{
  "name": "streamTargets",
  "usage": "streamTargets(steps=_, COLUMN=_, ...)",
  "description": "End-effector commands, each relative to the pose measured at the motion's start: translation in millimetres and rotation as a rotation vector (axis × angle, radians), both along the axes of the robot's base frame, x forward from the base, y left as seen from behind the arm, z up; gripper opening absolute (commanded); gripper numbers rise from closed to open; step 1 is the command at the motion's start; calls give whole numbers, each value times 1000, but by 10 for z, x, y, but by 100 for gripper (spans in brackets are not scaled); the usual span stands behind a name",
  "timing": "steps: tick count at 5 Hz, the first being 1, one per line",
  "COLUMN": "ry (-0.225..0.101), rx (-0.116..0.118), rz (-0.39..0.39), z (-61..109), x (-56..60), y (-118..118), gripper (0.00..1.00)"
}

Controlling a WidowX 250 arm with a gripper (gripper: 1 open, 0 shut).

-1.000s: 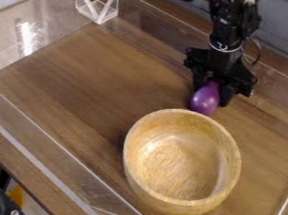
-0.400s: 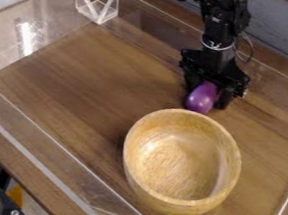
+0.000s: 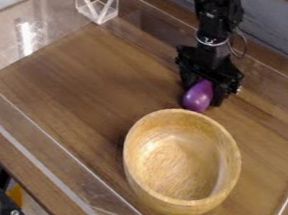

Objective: Remove the purple eggplant from inside the brown bowl and put it on the table

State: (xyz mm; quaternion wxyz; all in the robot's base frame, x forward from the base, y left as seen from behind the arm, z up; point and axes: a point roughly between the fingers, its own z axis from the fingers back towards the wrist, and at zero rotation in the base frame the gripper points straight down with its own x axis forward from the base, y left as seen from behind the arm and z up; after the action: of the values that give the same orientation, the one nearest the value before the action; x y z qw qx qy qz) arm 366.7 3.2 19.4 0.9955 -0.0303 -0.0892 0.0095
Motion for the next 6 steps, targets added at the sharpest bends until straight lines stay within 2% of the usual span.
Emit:
streamTargets(steps=1, ry=4, rx=3, rz=-4, z=15, x=15, y=152, gripper=100)
streamTargets(steps=3, ry=31, rx=9, rz=-84, z=50, x=21, y=-152, gripper=100)
streamTargets(steps=5, ry=48, rx=12, rz=-52, z=46, x=50, y=-289, gripper=100)
streamTargets(steps=6, ry=59, rx=21, rz=-115, z=45, x=4, y=-272, gripper=0)
